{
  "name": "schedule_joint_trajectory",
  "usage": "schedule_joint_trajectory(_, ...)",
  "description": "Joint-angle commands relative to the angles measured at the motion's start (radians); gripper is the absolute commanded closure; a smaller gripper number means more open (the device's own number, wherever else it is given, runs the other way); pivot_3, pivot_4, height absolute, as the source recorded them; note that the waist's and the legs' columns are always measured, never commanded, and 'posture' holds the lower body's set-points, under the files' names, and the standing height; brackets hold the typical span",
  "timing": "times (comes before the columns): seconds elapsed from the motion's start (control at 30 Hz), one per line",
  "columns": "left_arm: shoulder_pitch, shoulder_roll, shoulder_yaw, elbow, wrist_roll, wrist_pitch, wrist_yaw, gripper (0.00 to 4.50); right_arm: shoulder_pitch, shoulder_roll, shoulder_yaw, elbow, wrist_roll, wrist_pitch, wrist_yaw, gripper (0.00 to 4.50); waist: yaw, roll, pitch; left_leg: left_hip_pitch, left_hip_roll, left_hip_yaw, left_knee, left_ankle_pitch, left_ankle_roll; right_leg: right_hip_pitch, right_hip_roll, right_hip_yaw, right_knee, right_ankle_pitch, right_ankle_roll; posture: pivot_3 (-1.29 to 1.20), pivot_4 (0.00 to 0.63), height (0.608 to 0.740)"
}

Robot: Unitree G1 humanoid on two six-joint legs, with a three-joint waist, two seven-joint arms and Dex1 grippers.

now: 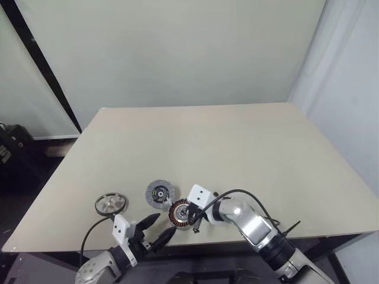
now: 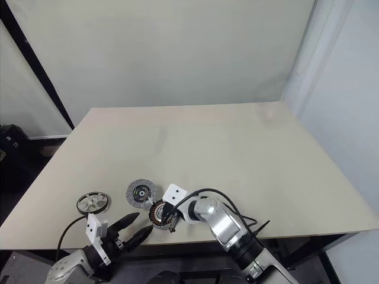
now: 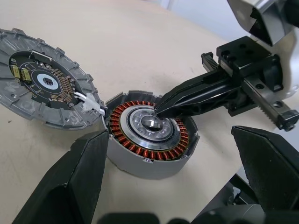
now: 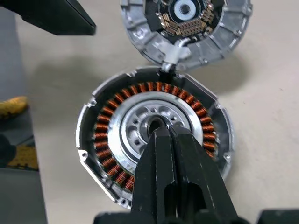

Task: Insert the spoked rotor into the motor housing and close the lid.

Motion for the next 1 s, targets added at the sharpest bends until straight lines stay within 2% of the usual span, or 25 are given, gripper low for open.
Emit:
schedule_joint_trajectory(0.03, -0.007, 0.001, -0.002, -0.012, 0.007, -0.022, -0.007, 0.0, -0.011, 0.013, -0.015, -0.045, 0.018, -0.002, 0.001, 4.48, 0.0, 0.0, 0.0, 0.0, 0.0, 0.0, 0.0, 0.0, 0.0, 0.0, 0.0, 0.0, 0.0, 0.0, 0.0, 0.0, 0.0, 0.74)
schedule_joint_trajectory(0.7, 0.005, 0.003, 0.006, -0.016, 0.005, -0.028, 0.001, 0.0, 0.005, 0.035, 0.044, 0.041, -0.006, -0.04, 0.005, 4.48, -0.003, 0.0, 0.0, 0.0, 0.0, 0.0, 0.0, 0.0, 0.0, 0.0, 0.0, 0.0, 0.0, 0.0, -0.001, 0.0, 0.0, 0.74)
schedule_joint_trajectory(1.0, 0.002, 0.004, 0.005, -0.011, 0.006, -0.032, 0.001, 0.0, -0.01, 0.039, 0.002, 0.023, 0.016, -0.032, 0.006, 4.48, -0.006, 0.0, 0.0, 0.0, 0.0, 0.0, 0.0, -0.001, -0.001, 0.0, 0.001, 0.0, 0.0, 0.0, 0.0, 0.0, 0.0, 0.74)
